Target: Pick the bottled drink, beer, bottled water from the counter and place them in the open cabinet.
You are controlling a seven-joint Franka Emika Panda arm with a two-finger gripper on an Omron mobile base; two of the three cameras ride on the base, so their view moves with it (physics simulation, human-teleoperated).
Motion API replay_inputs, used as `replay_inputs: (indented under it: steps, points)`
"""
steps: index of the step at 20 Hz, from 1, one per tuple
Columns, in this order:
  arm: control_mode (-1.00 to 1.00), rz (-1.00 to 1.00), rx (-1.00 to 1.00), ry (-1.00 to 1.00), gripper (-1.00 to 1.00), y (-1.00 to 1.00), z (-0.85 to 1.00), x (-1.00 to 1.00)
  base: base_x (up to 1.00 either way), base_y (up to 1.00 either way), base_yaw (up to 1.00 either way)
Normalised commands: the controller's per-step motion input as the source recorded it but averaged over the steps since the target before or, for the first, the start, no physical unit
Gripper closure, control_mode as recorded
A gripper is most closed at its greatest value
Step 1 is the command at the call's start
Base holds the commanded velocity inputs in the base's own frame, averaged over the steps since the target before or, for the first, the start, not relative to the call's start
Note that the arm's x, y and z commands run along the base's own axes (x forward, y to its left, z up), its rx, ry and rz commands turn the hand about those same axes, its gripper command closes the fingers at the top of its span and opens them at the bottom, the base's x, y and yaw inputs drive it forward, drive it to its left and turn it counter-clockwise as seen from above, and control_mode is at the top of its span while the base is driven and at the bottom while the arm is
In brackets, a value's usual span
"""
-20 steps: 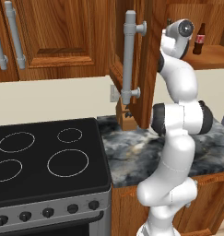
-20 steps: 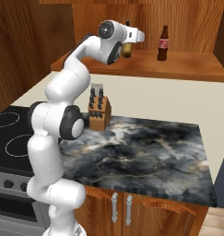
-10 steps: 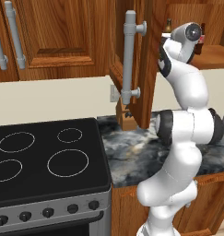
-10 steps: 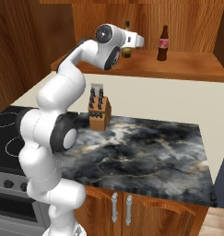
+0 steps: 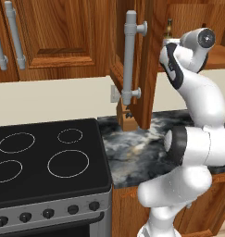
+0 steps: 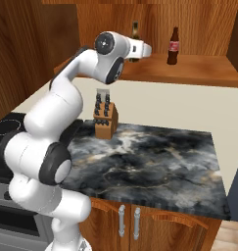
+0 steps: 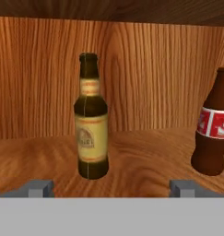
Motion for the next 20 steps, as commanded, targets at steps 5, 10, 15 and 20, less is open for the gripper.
replay_inputs:
  steps: [5, 10, 15, 20]
  points:
    - [-1.0, 0.02, 0.0, 0.02, -1.0, 0.0, 0.0, -0.76, 0.0, 0.0, 0.0]
    - [-1.0, 0.0, 0.0, 0.0, -1.0, 0.22, 0.0, -0.88, 0.0, 0.0, 0.0]
    - [-1.0, 0.0, 0.0, 0.0, -1.0, 0.37, 0.0, -0.84, 0.0, 0.0, 0.0]
    - [-1.0, 0.0, 0.0, 0.0, -1.0, 0.33, 0.0, -0.73, 0.0, 0.0, 0.0]
